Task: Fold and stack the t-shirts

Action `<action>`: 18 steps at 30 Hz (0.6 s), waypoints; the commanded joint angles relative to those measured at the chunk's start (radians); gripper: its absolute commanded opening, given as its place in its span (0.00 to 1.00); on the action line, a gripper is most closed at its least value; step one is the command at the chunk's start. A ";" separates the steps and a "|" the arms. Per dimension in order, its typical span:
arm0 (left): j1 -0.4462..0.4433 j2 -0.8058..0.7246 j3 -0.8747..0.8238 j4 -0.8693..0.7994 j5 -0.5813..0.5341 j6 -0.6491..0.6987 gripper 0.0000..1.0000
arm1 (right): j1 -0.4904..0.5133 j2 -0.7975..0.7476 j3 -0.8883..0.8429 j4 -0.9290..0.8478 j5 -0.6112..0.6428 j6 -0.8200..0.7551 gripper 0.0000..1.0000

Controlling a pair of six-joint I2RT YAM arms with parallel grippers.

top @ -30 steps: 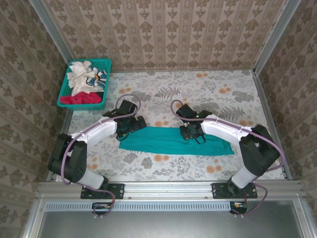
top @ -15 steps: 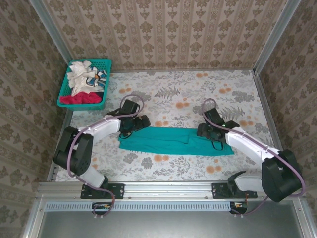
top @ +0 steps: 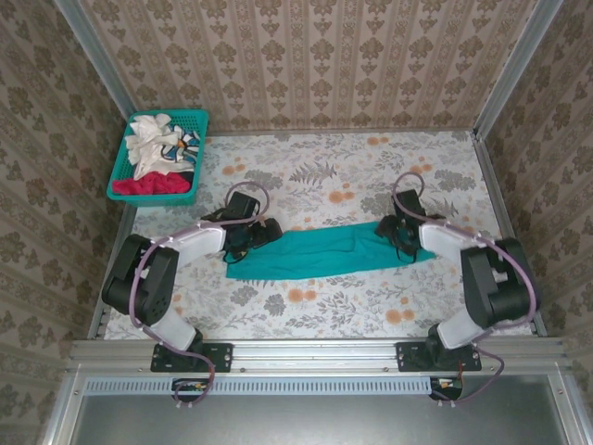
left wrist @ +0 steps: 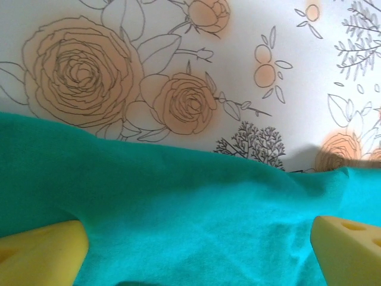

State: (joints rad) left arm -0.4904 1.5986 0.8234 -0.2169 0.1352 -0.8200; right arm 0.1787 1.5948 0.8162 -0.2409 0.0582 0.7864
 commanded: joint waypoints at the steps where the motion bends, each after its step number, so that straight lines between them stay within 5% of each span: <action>1: -0.037 0.030 -0.080 -0.026 0.098 -0.071 1.00 | -0.010 0.177 0.147 0.045 -0.047 -0.036 0.71; 12: -0.152 -0.076 -0.142 0.091 0.010 -0.229 1.00 | -0.012 0.625 0.785 -0.078 -0.155 -0.091 0.72; 18: -0.121 -0.170 -0.094 -0.032 -0.083 -0.122 1.00 | -0.012 0.536 0.808 -0.076 -0.162 -0.159 0.72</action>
State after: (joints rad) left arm -0.6353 1.4879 0.7136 -0.1158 0.1123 -0.9936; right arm 0.1669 2.1994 1.6226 -0.2649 -0.0757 0.6861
